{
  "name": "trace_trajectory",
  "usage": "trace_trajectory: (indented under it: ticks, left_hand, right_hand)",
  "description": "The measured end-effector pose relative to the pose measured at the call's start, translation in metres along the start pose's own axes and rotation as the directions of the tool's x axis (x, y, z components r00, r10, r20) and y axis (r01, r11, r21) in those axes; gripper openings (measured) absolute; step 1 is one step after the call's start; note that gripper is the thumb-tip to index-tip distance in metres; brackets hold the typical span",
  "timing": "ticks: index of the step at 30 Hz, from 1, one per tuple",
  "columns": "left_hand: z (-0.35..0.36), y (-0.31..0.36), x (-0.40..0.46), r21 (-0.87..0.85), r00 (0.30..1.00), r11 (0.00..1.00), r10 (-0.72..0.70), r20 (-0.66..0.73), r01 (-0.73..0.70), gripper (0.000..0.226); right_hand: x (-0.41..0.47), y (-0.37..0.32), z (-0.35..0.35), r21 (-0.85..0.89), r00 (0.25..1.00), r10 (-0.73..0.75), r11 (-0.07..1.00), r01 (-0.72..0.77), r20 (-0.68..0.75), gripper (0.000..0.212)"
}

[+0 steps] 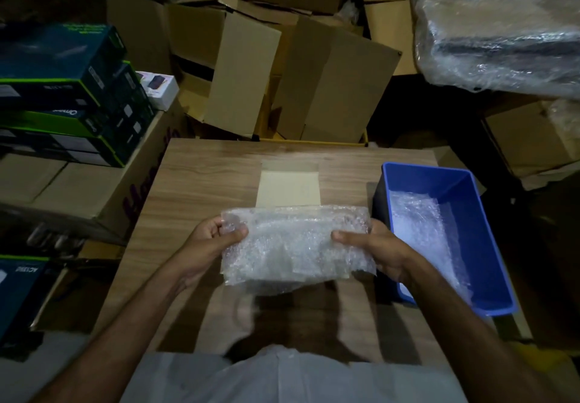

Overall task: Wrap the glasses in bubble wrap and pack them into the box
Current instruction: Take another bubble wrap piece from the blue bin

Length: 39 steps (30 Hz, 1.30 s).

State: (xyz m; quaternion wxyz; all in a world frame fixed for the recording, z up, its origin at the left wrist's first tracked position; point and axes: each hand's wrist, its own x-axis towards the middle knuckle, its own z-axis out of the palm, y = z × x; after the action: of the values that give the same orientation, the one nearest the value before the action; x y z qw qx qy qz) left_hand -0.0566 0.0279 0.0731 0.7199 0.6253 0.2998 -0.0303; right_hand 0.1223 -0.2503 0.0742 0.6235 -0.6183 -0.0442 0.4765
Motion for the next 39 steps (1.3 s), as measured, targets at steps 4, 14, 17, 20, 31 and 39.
trace_trajectory:
  ticks: [4,14,17,20,31,39]
  left_hand:
    - [-0.012,-0.008,-0.004,-0.025,0.993,0.997,-0.071,0.089,0.073,0.056]
    - [-0.005,-0.004,-0.012,0.004,0.974,0.99,-0.139,0.178,0.141,0.033]
    - [-0.007,-0.008,-0.009,-0.032,0.982,0.992,-0.116,0.151,0.122,0.05]
    - [-0.008,-0.01,-0.013,0.039,0.966,0.989,-0.145,0.215,0.139,0.053]
    - [-0.01,-0.01,-0.01,0.061,0.984,0.994,-0.1,0.148,0.092,0.034]
    - [0.005,-0.027,-0.002,-0.041,0.99,0.998,0.052,-0.134,-0.057,0.028]
  right_hand:
    - [0.0,-0.001,-0.001,-0.057,1.0,0.009,0.998,-0.01,-0.025,0.04]
    - [0.002,-0.004,0.007,-0.008,0.998,-0.06,0.998,0.06,-0.033,0.043]
    - [0.004,0.002,0.003,-0.008,0.997,-0.05,0.999,0.05,-0.059,0.056]
    - [0.006,0.01,0.005,0.199,0.994,-0.062,0.977,0.079,-0.091,0.049]
    - [0.01,0.009,0.013,0.328,0.992,-0.026,0.942,0.066,-0.124,0.038]
    - [0.013,0.018,0.003,0.201,0.985,0.0,0.979,0.035,-0.173,0.053]
